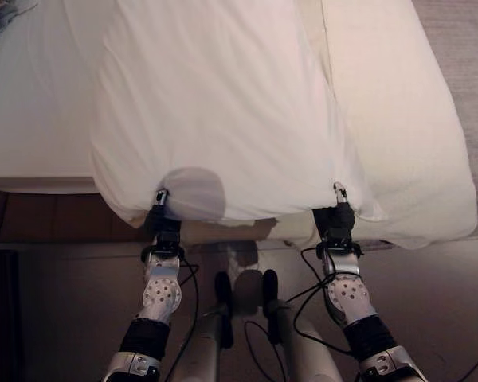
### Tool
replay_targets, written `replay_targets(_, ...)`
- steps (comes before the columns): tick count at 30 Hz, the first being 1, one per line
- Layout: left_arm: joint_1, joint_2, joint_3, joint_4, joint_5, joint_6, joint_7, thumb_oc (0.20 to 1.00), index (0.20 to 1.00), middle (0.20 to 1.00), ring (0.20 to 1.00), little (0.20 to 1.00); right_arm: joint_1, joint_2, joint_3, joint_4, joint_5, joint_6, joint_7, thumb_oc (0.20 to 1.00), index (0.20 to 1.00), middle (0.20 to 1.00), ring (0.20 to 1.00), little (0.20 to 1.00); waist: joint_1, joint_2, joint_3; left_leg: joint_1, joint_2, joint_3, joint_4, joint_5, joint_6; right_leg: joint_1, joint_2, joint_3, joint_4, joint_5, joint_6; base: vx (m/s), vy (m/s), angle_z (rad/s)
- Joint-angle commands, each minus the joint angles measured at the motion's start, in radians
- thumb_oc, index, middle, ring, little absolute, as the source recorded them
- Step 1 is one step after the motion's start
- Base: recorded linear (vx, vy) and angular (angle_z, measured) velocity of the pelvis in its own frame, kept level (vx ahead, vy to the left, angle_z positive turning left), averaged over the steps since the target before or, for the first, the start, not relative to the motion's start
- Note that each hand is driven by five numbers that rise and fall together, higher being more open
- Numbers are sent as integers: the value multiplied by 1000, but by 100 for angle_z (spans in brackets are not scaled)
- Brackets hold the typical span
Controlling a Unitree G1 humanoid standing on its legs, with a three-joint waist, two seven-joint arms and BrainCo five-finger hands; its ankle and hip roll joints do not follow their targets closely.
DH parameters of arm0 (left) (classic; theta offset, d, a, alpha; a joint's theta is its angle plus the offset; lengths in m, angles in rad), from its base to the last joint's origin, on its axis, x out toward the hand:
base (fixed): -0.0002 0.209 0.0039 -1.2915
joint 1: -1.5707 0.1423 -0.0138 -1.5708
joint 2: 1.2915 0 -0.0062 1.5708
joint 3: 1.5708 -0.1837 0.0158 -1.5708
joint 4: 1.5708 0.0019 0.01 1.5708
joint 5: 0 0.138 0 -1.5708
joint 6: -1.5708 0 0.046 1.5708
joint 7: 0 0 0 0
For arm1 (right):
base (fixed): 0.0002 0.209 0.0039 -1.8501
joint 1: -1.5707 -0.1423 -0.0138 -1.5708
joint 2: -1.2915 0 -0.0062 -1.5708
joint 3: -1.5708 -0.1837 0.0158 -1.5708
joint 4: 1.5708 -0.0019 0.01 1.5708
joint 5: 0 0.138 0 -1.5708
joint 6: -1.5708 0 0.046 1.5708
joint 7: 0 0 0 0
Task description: Make the bed
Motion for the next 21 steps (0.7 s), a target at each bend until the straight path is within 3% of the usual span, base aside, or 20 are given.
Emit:
replay_targets(1, 9, -40, -2, -112, 84, -18, -29, 200, 200, 200, 200, 200, 79, -62, -61, -97, -36, -38, 20, 200, 200, 200, 200, 200, -23, 62, -1, -122, -32, -101, 119, 45, -126, 58, 58, -20, -97, 26, 42, -55, -82, 17)
replay_targets(3, 19, -47, 7, -115, 82, -22, -20, 200, 200, 200, 200, 200, 79, -67, -69, -96, -32, -48, 12, 200, 200, 200, 200, 200, -37, 42, -9, -118, 38, -108, 95, 36, -105, 46, 33, -18, -85, 23, 44, -38, -69, 11)
replay_targets(5, 35, -40, 13, -136, 95, -20, -19, 200, 200, 200, 200, 200, 74, -67, -69, -93, -31, -51, 14, 200, 200, 200, 200, 200, -27, 29, -20, -91, 101, -194, 7, 76, -101, 31, 21, -1, -72, 18, 45, 19, 12, 14)
replay_targets(6, 39, -30, 17, -152, 107, -26, -14, 200, 200, 200, 200, 200, 69, -68, -65, -84, -31, -54, 14, 200, 200, 200, 200, 200, -18, 23, -20, -77, 138, -265, -49, 115, -108, 7, 21, 15, -43, 12, 44, 25, 45, 3)
replay_targets(9, 39, -17, 22, -174, 97, -45, -6, 200, 200, 200, 200, 200, 57, -70, -58, -70, -13, -61, 20, 200, 200, 200, 200, 200, -6, 26, -15, -37, 220, -340, -180, 201, -149, -22, 12, 37, 2, -10, 49, 34, 167, -8)
replay_targets(12, 33, -8, 22, -173, 84, -50, -3, 200, 200, 200, 200, 200, 55, -68, -54, -65, -2, -67, 16, 200, 200, 200, 200, 200, -4, 49, -25, -7, 273, -304, -306, 256, -186, -25, -5, 42, 19, -28, 74, 101, 356, -10)
replay_targets(13, 28, -4, 16, -172, 71, -48, -12, 200, 200, 200, 200, 200, 58, -70, -50, -71, -10, -65, 14, 200, 200, 200, 200, 200, -6, 58, -25, 5, 278, -263, -315, 232, -191, -30, -11, 36, 28, -29, 84, 95, 407, -17)
replay_targets(15, 4, 21, -8, -168, 69, -58, -10, 200, 200, 200, 200, 200, 51, -57, -38, -79, -13, -68, 15, 200, 200, 200, 200, 200, 1, 45, -18, -32, 253, -273, -255, 205, -187, -30, -37, 53, -16, 13, 109, 79, 393, -35)
replay_targets(16, -11, 33, -19, -161, 74, -56, -11, 200, 200, 200, 200, 200, 59, -54, -49, -84, -15, -71, 17, 200, 200, 200, 200, 200, -5, 42, -16, -53, 233, -252, -210, 183, -184, -2, -82, 55, -60, 33, 127, 167, 638, -32)
replay_targets(17, -10, 44, -27, -164, 78, -39, -31, 200, 200, 200, 200, 200, 73, -55, -61, -100, -14, -63, 31, 200, 200, 200, 200, 200, -18, 43, -21, -83, 198, -223, -124, 120, -174, 34, -148, 60, -123, 71, 151, 147, 514, 7)
replay_targets(18, -10, 45, -27, -164, 77, -39, -31, 200, 200, 200, 200, 200, 73, -55, -61, -100, -14, -63, 31, 200, 200, 200, 200, 200, -18, 44, -23, -89, 197, -224, -121, 120, -173, 32, -149, 59, -126, 74, 151, 213, 859, 82)
replay_targets(19, -10, 55, -34, -159, 76, -41, -40, 200, 200, 200, 200, 200, 83, -52, -65, -112, -28, -60, 30, 200, 200, 200, 200, 200, -25, 45, -26, -120, 135, -201, 2, 37, -150, 75, -245, 66, -204, 173, 176, 116, 499, 107)
replay_targets(20, -10, 55, -34, -159, 76, -41, -40, 200, 200, 200, 200, 200, 83, -52, -65, -112, -29, -60, 30, 200, 200, 200, 200, 200, -26, 44, -29, -125, 133, -201, 3, 39, -148, 73, -247, 66, -207, 177, 177, 224, 941, 95)
replay_targets(21, 9, 71, -36, -173, 83, -37, -53, 200, 200, 200, 200, 200, 73, -45, -59, -122, -45, -49, 35, 200, 200, 200, 200, 200, -14, 37, -35, -130, 96, -165, 62, -24, -114, 86, -313, 37, -288, 314, 192, 140, 647, 20)
